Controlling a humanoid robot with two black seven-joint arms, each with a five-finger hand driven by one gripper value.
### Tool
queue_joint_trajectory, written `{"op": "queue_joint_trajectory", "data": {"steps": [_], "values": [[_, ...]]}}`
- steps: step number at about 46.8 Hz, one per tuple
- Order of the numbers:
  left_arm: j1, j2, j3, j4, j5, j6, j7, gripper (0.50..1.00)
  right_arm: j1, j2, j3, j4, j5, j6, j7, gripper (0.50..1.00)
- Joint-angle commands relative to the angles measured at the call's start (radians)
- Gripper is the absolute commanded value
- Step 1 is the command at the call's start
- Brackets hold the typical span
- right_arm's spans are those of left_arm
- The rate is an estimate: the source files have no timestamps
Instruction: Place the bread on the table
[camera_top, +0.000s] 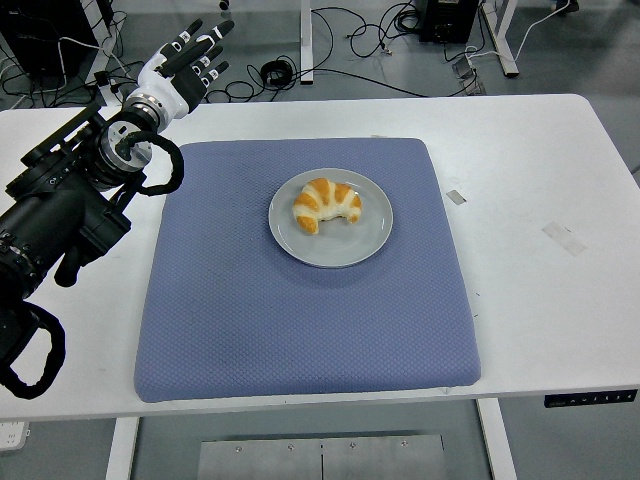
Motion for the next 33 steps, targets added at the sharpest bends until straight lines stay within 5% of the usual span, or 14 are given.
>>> {"op": "queue_joint_trajectory", "data": {"steps": [1,16,27,33], "values": [[-0.001,-0.001,0.002,0.000,-0.001,0.000,-0.002,0.980,0.000,0.000,0.001,0.000,0.000,0.000,0.000,1.000],[0.000,0.000,-0.003,0.000,-0.002,0.003,-0.006,0.980,0.000,0.000,0.001,0.000,0.000,0.000,0.000,1.000],[-0.012,0.002,0.003,0.000,0.005,0.081,-0.005,0.980,0.000,0.000,0.001,0.000,0.000,0.000,0.000,1.000],[-0.017,0.005,0.003,-0.005,0.010,0.078,-0.018,0.980,0.000,0.000,0.001,0.000,0.000,0.000,0.000,1.000]]}}
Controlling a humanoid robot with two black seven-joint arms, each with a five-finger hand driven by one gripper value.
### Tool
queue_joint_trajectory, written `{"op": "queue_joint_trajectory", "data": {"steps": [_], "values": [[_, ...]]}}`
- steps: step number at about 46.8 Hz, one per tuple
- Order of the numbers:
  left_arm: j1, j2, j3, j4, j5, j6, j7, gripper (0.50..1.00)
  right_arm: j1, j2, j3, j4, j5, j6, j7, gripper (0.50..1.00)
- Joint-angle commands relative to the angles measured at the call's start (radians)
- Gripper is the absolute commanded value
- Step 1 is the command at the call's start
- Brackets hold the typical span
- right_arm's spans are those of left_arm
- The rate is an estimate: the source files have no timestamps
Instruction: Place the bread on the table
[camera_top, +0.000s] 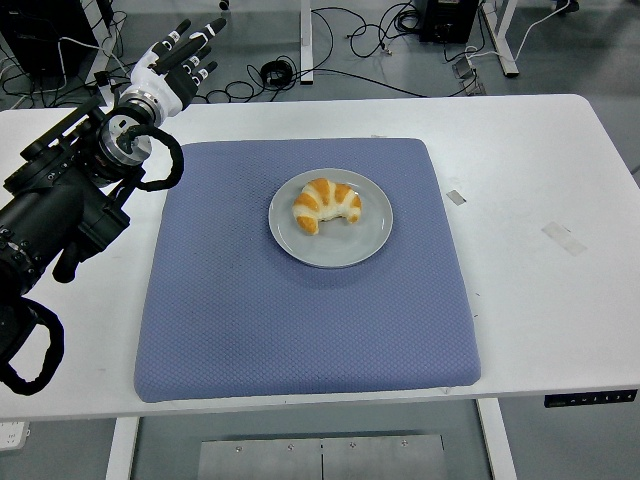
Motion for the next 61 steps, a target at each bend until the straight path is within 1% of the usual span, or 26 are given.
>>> {"op": "queue_joint_trajectory", "data": {"steps": [1,3,5,8,12,14,15,17,27,34,44,54,61], "values": [[-0.006,0.000,0.001,-0.005,0.003,-0.002,-0.015,0.980,0.000,0.000,0.000,0.000,0.000,0.000,0.000,1.000],[-0.012,0.000,0.001,-0.007,0.006,-0.005,-0.040,0.980,0.000,0.000,0.000,0.000,0.000,0.000,0.000,1.000],[-0.019,0.000,0.001,-0.007,0.006,-0.011,-0.076,0.980,0.000,0.000,0.000,0.000,0.000,0.000,0.000,1.000],[-0.020,0.002,0.001,-0.007,0.006,-0.019,-0.150,0.980,0.000,0.000,0.000,0.000,0.000,0.000,0.000,1.000],[-0.014,0.000,0.001,-0.007,0.006,-0.029,-0.267,0.980,0.000,0.000,0.000,0.000,0.000,0.000,0.000,1.000],[-0.008,0.002,0.001,-0.007,0.004,-0.042,-0.316,0.980,0.000,0.000,0.000,0.000,0.000,0.000,0.000,1.000],[-0.006,0.000,0.001,-0.007,0.004,-0.046,-0.333,0.980,0.000,0.000,0.000,0.000,0.000,0.000,0.000,1.000],[-0.006,0.000,-0.002,-0.007,0.000,-0.051,-0.350,0.980,0.000,0.000,0.000,0.000,0.000,0.000,0.000,1.000],[-0.005,-0.004,0.006,-0.007,0.010,-0.048,-0.348,0.980,0.000,0.000,0.000,0.000,0.000,0.000,0.000,1.000],[-0.011,-0.009,0.070,-0.005,0.012,-0.045,-0.348,0.980,0.000,0.000,0.000,0.000,0.000,0.000,0.000,1.000],[-0.032,-0.001,0.069,0.001,0.012,-0.036,-0.348,0.980,0.000,0.000,0.000,0.000,0.000,0.000,0.000,1.000],[-0.023,-0.007,0.070,0.019,0.013,-0.003,-0.348,0.980,0.000,0.000,0.000,0.000,0.000,0.000,0.000,1.000],[-0.029,-0.004,0.070,0.019,0.013,-0.014,-0.348,0.980,0.000,0.000,0.000,0.000,0.000,0.000,0.000,1.000]]}}
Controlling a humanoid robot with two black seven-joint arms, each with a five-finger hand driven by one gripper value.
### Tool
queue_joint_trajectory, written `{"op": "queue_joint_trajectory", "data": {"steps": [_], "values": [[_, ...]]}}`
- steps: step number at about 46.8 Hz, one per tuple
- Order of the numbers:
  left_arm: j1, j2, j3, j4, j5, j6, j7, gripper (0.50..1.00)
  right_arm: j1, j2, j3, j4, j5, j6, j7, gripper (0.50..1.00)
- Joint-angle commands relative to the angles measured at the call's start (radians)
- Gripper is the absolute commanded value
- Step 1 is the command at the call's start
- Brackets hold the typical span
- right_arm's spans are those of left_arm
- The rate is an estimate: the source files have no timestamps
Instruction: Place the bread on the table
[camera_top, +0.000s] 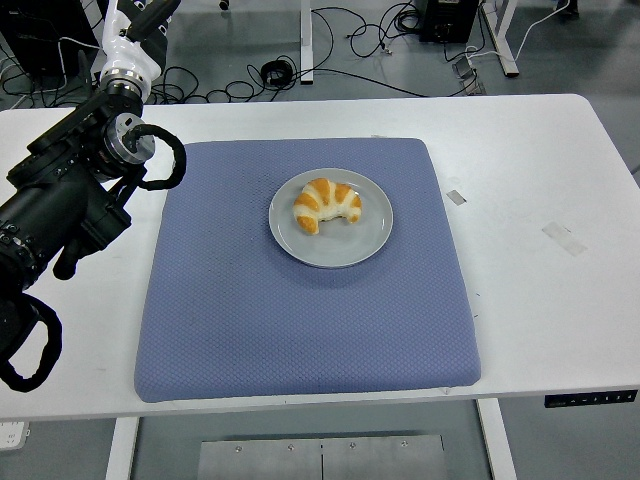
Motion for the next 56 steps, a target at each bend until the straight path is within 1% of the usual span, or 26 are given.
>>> {"op": "queue_joint_trajectory", "data": {"steps": [1,6,10,13,16,20,22,27,30,32,34,36,42,46,49,52,56], "values": [[-0.001,0.002,0.000,0.000,0.000,-0.007,-0.001,0.980,0.000,0.000,0.000,0.000,0.000,0.000,0.000,1.000],[-0.005,0.004,0.003,0.000,0.003,-0.028,0.002,0.978,0.000,0.000,0.000,0.000,0.000,0.000,0.000,1.000],[-0.006,0.004,0.012,-0.002,0.005,-0.025,0.014,0.972,0.000,0.000,0.000,0.000,0.000,0.000,0.000,1.000],[-0.014,0.004,0.044,-0.003,0.008,-0.019,0.040,0.955,0.000,0.000,0.000,0.000,0.000,0.000,0.000,1.000],[-0.024,0.005,0.099,-0.011,0.011,-0.007,0.078,0.942,0.000,0.000,0.000,0.000,0.000,0.000,0.000,1.000],[-0.037,0.013,0.173,-0.038,0.012,0.038,0.100,0.933,0.000,0.000,0.000,0.000,0.000,0.000,0.000,1.000],[-0.040,0.030,0.208,-0.071,0.014,0.058,0.106,0.933,0.000,0.000,-0.001,0.000,0.000,0.000,0.000,1.000],[-0.041,0.096,0.291,-0.201,0.032,0.130,0.154,0.930,0.000,0.000,0.000,0.000,0.000,0.000,0.000,1.000],[-0.041,0.139,0.336,-0.288,0.067,0.174,0.172,0.928,0.000,0.000,0.000,0.000,0.000,0.000,0.000,1.000],[-0.041,0.153,0.362,-0.324,0.101,0.199,0.184,0.930,0.000,0.000,0.000,0.000,0.000,0.000,0.000,1.000],[-0.043,0.159,0.377,-0.348,0.138,0.226,0.209,0.930,0.000,0.000,-0.001,0.000,0.000,0.000,0.000,1.000],[-0.044,0.160,0.389,-0.358,0.176,0.254,0.247,0.930,0.000,0.000,0.000,0.000,0.000,0.000,0.000,1.000],[-0.049,0.160,0.428,-0.391,0.316,0.279,0.374,0.930,0.000,0.000,0.000,0.000,0.000,0.000,0.000,1.000],[-0.057,0.179,0.460,-0.457,0.390,0.309,0.443,0.939,0.000,0.000,0.000,0.000,0.000,0.000,0.000,1.000],[-0.066,0.199,0.492,-0.509,0.417,0.348,0.488,0.957,0.000,0.000,0.000,0.000,0.000,0.000,0.000,1.000],[-0.077,0.202,0.523,-0.535,0.433,0.374,0.508,0.960,0.000,0.000,0.000,0.000,0.000,0.000,0.000,1.000],[-0.106,0.203,0.563,-0.540,0.434,0.377,0.513,0.963,0.000,0.000,0.000,0.000,0.000,0.000,0.000,1.000]]}}
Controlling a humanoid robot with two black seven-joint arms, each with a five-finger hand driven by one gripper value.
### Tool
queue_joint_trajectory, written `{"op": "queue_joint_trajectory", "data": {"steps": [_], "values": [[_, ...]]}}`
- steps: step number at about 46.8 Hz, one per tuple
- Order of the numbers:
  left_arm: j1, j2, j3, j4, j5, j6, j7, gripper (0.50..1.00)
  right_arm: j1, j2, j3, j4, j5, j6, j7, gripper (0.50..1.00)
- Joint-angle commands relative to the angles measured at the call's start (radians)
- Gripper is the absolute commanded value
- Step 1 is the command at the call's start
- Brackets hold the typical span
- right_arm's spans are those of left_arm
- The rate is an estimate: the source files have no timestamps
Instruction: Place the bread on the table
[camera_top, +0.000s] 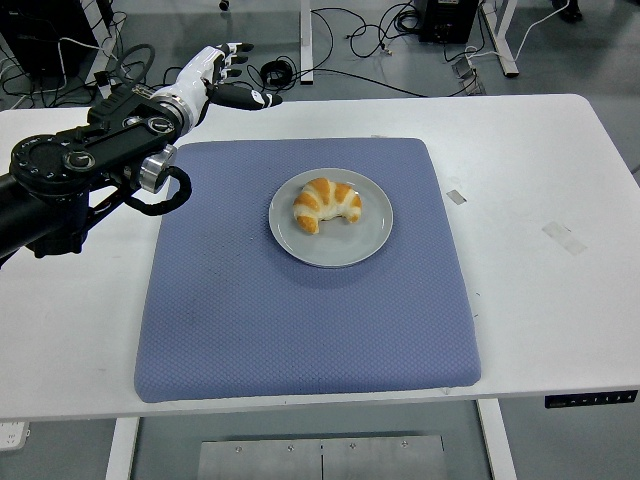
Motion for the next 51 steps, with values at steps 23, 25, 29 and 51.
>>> {"op": "queue_joint_trajectory", "data": {"steps": [23,25,29,51], "values": [[-0.247,0.030,0.420,-0.046,-0.016,-0.159,-0.026,0.974,0.000,0.000,0.000,0.000,0.000,0.000,0.000,1.000],[-0.250,0.026,0.420,-0.048,-0.016,-0.163,-0.029,0.971,0.000,0.000,0.000,0.000,0.000,0.000,0.000,1.000],[-0.250,0.016,0.430,-0.049,-0.004,-0.174,-0.028,0.960,0.000,0.000,0.000,0.000,0.000,0.000,0.000,1.000],[-0.247,0.012,0.443,-0.122,0.222,-0.214,-0.014,0.880,0.000,0.000,-0.001,0.000,0.000,0.000,0.000,1.000]]}}
